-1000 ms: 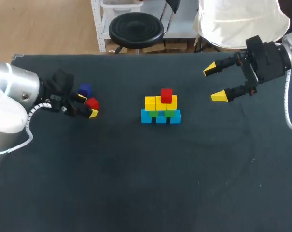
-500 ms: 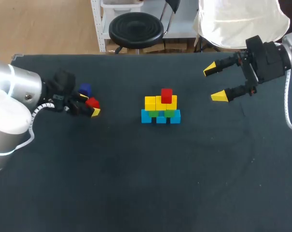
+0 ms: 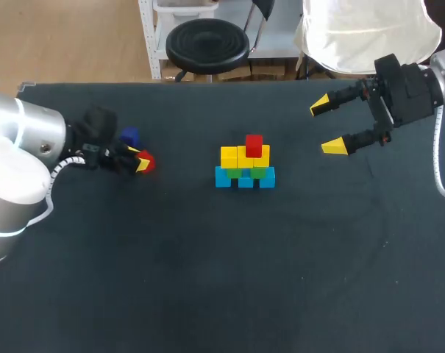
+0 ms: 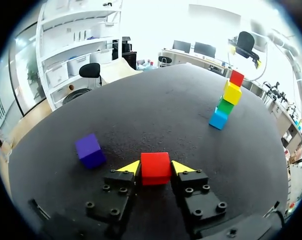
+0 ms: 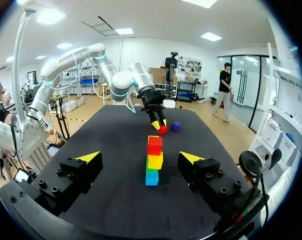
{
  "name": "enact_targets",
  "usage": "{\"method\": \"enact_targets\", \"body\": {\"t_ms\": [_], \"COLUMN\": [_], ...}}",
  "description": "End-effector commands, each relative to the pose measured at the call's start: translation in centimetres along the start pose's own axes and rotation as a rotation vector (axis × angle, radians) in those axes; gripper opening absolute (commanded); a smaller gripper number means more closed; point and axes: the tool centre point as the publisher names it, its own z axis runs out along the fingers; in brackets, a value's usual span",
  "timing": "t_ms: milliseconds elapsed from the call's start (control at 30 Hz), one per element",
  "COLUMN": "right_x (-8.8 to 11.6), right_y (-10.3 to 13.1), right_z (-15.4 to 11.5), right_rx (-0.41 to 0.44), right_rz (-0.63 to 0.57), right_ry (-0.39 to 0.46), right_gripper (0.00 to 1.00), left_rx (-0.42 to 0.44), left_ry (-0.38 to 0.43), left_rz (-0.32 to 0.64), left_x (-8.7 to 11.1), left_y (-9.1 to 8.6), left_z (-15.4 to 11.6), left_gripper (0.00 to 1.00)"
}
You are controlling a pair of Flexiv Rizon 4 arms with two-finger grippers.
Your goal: Place the blue cubes, place green cubes on the blue cubes, place the yellow cubes on the green cubes, then place the red cubes on the yellow cubes, and place purple cube on the red cubes.
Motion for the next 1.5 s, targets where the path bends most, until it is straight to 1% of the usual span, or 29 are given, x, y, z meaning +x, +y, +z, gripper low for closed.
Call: {"method": "enact_targets", "body": {"t_ms": [33,167,267,333,400,500,667,767,833,867,933,967,1500], "right_x": [0.0,0.0,0.0,0.0,0.0,0.0,0.0,0.0,0.0,0.0,0.0,0.0,0.0], "right_y": [0.1,0.1,0.1,0.1,0.1,0.1,0.1,0.1,0.1,0.1,0.1,0.1,0.1], "right_z": [0.0,0.0,0.0,0.0,0.0,0.0,0.0,0.0,0.0,0.0,0.0,0.0,0.0], "right_rx": [0.002,0.002,0.002,0.002,0.002,0.002,0.002,0.002,0.002,0.002,0.002,0.002,0.002], "right_rz": [-0.001,-0.001,-0.001,-0.001,-0.001,-0.001,-0.001,-0.001,-0.001,-0.001,-0.001,-0.001,-0.001], "right_ry": [-0.001,-0.001,-0.001,-0.001,-0.001,-0.001,-0.001,-0.001,-0.001,-0.001,-0.001,-0.001,-0.001], "right_gripper": [1.0,1.0,1.0,1.0,1.0,1.0,1.0,1.0,1.0,1.0,1.0,1.0,1.0], "left_rx": [0.026,0.099,0.152,0.215,0.236,0.27,0.294,0.322,0.336,0.358,0.375,0.377,0.377], "left_ry": [-0.016,-0.04,-0.037,-0.045,-0.03,-0.033,-0.044,-0.043,-0.038,-0.041,-0.048,-0.044,-0.044], "left_rz": [0.018,0.062,0.129,0.17,0.209,0.239,0.29,0.315,0.351,0.364,0.383,0.397,0.397], "left_x": [-0.3,-1.1,-2.0,-2.7,-3.4,-4.3,-5.9,-6.8,-7.3,-7.4,-7.8,-8.0,-8.0], "left_y": [0.2,-0.4,-1.1,-1.7,-2.0,-2.5,-3.4,-4.1,-4.7,-5.0,-5.4,-5.5,-5.5], "left_z": [0.1,-0.2,-0.6,-0.8,-1.2,-1.8,-2.7,-3.0,-3.0,-3.0,-3.1,-3.2,-3.2], "left_gripper": [0.0,0.0,0.0,0.0,0.0,0.0,0.0,0.0,0.0,0.0,0.0,0.0,0.0]}}
